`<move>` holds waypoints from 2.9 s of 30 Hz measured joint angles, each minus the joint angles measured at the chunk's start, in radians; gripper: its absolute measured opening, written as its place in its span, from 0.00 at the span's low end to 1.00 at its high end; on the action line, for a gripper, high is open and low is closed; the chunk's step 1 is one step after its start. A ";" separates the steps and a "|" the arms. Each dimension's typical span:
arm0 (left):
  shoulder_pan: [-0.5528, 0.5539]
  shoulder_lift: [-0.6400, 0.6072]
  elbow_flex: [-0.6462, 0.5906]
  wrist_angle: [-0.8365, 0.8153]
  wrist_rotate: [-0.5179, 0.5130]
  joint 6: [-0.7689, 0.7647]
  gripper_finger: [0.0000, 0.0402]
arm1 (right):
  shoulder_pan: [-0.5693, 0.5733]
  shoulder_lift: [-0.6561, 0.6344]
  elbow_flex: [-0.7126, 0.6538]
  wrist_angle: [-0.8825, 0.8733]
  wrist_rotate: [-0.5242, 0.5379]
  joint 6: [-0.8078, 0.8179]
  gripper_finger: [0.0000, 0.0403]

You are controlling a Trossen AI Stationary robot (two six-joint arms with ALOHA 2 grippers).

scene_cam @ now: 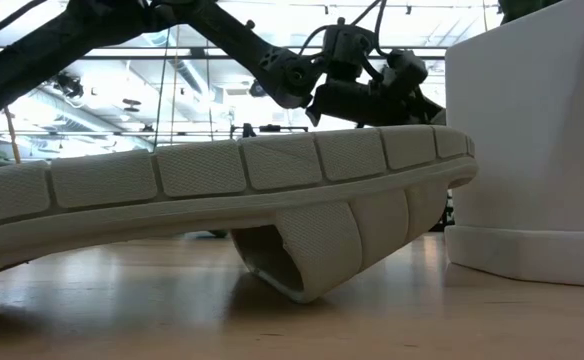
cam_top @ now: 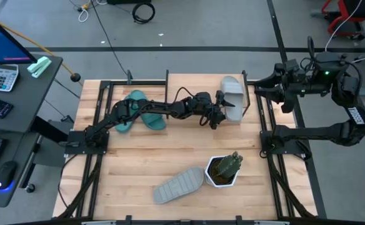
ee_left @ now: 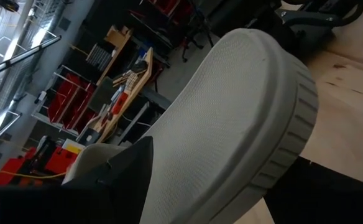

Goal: Pick and place slides into the shelf
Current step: Put the right gray slipper on the shelf, then put the gray slipper on the shelf

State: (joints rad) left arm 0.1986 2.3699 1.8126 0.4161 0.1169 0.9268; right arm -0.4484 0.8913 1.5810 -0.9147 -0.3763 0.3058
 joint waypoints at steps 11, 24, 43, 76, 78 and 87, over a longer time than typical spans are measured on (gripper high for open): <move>-0.001 0.000 0.000 -0.011 -0.001 0.000 0.67 | 0.000 0.000 0.000 -0.023 0.000 0.006 0.49; -0.041 0.000 0.000 -0.024 -0.089 0.160 0.67 | 0.000 0.000 0.000 -0.024 0.000 0.005 0.49; -0.120 0.000 0.000 -0.025 -0.229 0.248 0.65 | 0.000 0.000 0.000 -0.025 0.000 0.002 0.49; -0.213 -0.161 0.001 -0.245 -0.380 0.035 0.63 | 0.000 -0.020 0.001 -0.035 -0.036 0.005 0.49; -0.214 -0.193 -0.001 -0.318 -0.407 -0.014 0.62 | 0.000 -0.021 0.001 -0.035 -0.042 0.005 0.49; -0.132 -0.376 0.000 -0.771 -0.294 -0.507 0.57 | 0.000 -0.034 0.001 -0.035 -0.045 -0.005 0.49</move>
State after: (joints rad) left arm 0.0664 1.9935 1.8121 -0.3546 -0.1769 0.4201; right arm -0.4485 0.8569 1.5818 -0.9494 -0.4217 0.3006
